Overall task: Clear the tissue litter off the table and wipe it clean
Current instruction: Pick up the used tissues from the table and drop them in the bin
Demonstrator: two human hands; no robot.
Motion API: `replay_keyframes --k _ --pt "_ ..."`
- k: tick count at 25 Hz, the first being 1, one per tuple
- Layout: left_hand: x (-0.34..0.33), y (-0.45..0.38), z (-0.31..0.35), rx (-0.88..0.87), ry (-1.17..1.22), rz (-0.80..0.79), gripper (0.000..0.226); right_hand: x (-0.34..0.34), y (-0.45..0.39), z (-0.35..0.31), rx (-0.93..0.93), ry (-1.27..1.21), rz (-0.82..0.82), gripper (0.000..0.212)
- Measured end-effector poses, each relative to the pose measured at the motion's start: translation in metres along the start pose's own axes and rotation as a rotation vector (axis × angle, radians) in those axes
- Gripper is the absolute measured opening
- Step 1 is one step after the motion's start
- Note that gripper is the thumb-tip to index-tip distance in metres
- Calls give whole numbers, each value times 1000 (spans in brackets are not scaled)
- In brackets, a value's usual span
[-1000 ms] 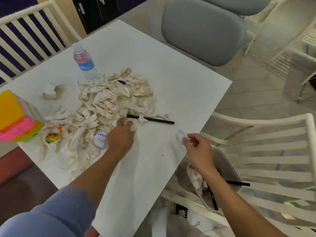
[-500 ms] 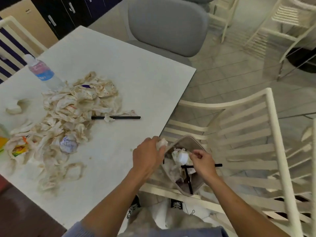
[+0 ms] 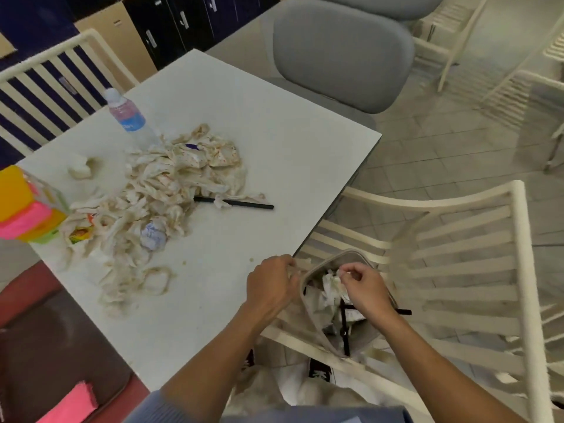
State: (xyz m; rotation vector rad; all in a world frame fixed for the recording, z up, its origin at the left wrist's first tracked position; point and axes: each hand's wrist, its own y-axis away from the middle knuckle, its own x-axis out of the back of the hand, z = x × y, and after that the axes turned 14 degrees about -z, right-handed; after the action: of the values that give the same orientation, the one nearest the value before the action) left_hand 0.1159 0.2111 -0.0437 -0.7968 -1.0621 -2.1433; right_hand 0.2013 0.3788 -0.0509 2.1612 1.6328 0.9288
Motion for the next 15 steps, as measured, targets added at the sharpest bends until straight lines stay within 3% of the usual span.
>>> replay_keyframes --k 10,15 --pt "101 48 -133 322 202 328 23 -177 -22 -134 301 299 -387 15" --pt "129 75 -215 416 151 423 27 -266 -29 -144 363 674 -549 51"
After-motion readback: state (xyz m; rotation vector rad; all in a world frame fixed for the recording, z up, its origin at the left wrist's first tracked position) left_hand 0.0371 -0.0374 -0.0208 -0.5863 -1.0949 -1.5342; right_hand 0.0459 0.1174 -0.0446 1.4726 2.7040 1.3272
